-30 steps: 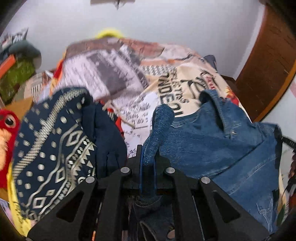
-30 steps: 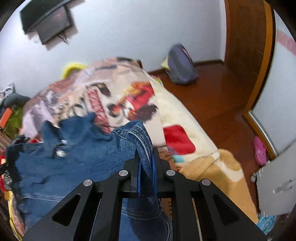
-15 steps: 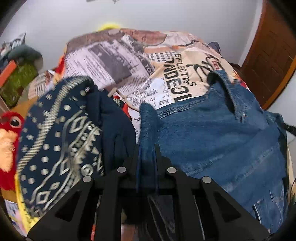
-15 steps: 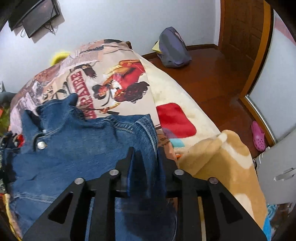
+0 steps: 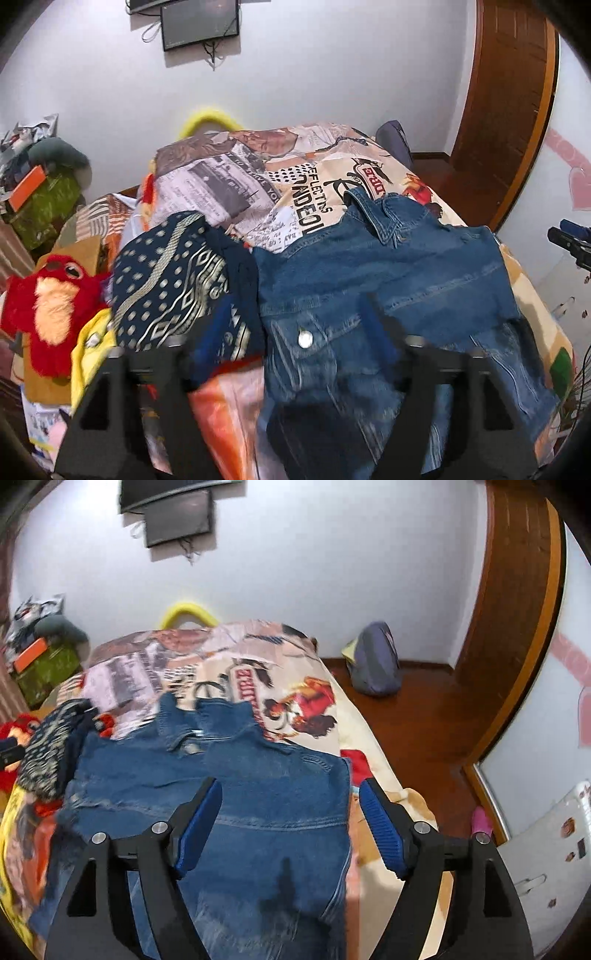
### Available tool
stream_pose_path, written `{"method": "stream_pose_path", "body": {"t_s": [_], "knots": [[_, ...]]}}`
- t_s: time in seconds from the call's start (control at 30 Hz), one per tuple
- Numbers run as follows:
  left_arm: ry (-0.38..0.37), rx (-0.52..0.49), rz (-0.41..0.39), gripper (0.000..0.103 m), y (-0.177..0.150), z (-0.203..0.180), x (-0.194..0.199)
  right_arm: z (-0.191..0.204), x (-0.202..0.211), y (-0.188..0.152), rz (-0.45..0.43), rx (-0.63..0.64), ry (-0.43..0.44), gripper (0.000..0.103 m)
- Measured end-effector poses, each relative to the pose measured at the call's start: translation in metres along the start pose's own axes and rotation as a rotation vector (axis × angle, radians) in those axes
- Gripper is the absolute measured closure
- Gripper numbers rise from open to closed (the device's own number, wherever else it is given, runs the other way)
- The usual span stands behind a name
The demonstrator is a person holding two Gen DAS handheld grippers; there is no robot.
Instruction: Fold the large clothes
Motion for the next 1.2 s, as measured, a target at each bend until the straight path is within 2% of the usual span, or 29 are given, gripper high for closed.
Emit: {"method": "stream_pose_path", "body": {"t_s": [0.03,0.13,0.23,0.37,0.5,0.67,0.83,1.03,1.13,1.2], "knots": [[0.007,0.000,-0.006,0.016,-0.004,0.000,0.007,0.005,0.007,-0.003,-0.002,0.001,0.002,0.025],[0.025,-0.020,-0.014,0.016,-0.022,0.001,0.029,0.016,0.025,-0.014,-0.011,0.008,0.022,0.023],[0.027,-0.033,0.016,0.014,-0.046,0.002,0.042,0.022,0.033,-0.024,-0.012,0.008,0.032,0.023],[0.027,-0.041,0.052,0.014,-0.074,0.004,0.048,0.027,0.050,-0.041,-0.027,0.025,0.011,0.023],[0.002,-0.035,0.090,0.014,-0.100,0.006,0.046,0.025,0.056,-0.060,0.001,0.013,0.019,0.022],[-0.089,0.019,0.181,0.014,-0.130,0.005,0.030,0.012,0.051,-0.089,0.084,-0.020,-0.039,0.021],[-0.194,0.116,0.342,0.014,-0.165,0.009,-0.005,-0.010,0.033,-0.122,0.191,-0.059,-0.070,0.021],[-0.296,0.188,0.499,0.014,-0.194,0.010,-0.042,-0.035,0.010,-0.161,0.293,-0.167,-0.015,0.022],[-0.322,0.192,0.537,0.015,-0.204,0.004,-0.051,-0.045,-0.003,-0.177,0.345,-0.233,0.033,0.022],[-0.366,0.214,0.555,0.016,-0.210,0.000,-0.055,-0.051,-0.015,-0.188,0.387,-0.304,0.087,0.022]]}}
Point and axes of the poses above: each gripper's, at about its wrist camera, not at the fingertips, and x roughly against the way its jaws point, z to its left, y to its top, the point moved 3 cm from there along -x, roughly the way its jaws point, and after that the axes turned 7 degrees about y, right-handed, at the moved point
